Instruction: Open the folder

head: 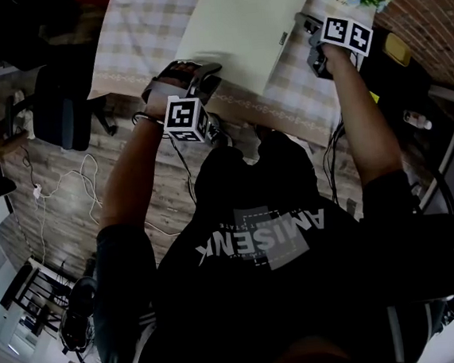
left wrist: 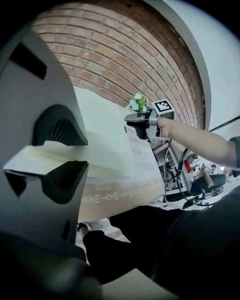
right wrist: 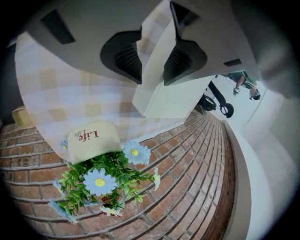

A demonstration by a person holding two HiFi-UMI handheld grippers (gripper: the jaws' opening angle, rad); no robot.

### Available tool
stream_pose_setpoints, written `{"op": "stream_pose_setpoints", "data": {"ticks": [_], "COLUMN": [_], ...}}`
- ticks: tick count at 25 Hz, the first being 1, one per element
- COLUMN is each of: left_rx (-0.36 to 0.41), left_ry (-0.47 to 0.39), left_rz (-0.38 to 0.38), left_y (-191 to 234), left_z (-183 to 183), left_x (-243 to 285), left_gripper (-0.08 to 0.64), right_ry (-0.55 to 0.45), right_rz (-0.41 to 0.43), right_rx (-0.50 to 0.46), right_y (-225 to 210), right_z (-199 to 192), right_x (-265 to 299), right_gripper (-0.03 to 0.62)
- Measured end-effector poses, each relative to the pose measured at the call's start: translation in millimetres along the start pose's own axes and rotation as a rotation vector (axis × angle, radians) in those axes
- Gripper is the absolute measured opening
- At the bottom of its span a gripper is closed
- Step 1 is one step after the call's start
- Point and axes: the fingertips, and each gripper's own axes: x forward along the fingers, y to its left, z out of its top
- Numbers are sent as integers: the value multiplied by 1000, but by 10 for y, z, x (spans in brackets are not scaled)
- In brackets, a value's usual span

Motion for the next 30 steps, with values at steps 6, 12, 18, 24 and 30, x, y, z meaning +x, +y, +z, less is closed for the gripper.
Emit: {"op": "stream_pose_setpoints", "data": {"ticks": [6,12,18,24,30], "left_rx": [-107,-196,-296,-444,-504], "left_ry": [-28,-47,-74,-124,-138], "left_rz": [-20,-62,-71,-42,-14], "left_y": [43,47,105,227,292], "left_z": [17,1,0,36,39], "left_x": [-50,-63,-115,-222,-278], "left_gripper": [83,37,34,26,26], "right_ry": [1,9,10,7,10], "right_rz": [5,-4,-9,-3,1], "right_rx": [10,6,14,40,66], "right_y": [-3,-1,-5,-30,-37], "right_z": [10,10,13,10,7], "right_x": [-7,-15,-25,-35,-37], "right_gripper": [179,179,181,186,190]}}
